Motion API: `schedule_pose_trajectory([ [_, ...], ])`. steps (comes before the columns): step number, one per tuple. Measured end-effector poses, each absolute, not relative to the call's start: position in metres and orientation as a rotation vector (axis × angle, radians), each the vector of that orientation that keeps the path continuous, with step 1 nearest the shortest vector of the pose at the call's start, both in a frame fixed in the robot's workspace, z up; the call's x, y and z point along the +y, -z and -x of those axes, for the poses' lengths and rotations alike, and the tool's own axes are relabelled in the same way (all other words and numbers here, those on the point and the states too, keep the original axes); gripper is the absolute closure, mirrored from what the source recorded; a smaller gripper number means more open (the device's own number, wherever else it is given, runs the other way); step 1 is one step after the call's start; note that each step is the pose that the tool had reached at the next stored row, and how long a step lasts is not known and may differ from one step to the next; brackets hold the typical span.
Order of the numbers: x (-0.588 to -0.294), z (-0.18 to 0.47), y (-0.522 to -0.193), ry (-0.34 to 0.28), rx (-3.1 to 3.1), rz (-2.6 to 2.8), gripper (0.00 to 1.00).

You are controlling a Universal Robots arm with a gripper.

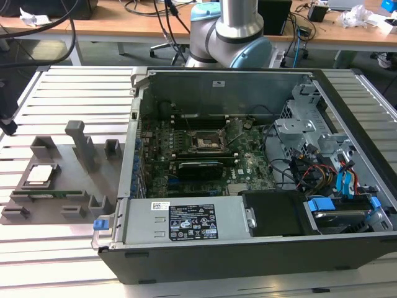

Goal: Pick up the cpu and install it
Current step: 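Pick up the cpu and move it towards the insertion slot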

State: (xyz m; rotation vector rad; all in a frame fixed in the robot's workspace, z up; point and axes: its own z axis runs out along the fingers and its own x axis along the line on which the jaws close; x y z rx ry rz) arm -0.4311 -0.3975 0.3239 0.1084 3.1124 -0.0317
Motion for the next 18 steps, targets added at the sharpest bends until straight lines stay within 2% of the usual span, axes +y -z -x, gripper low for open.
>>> schedule_pose_trajectory([
  [18,-0.397,0.431,-0.309,0.032,3.112,-0.108,0.40],
])
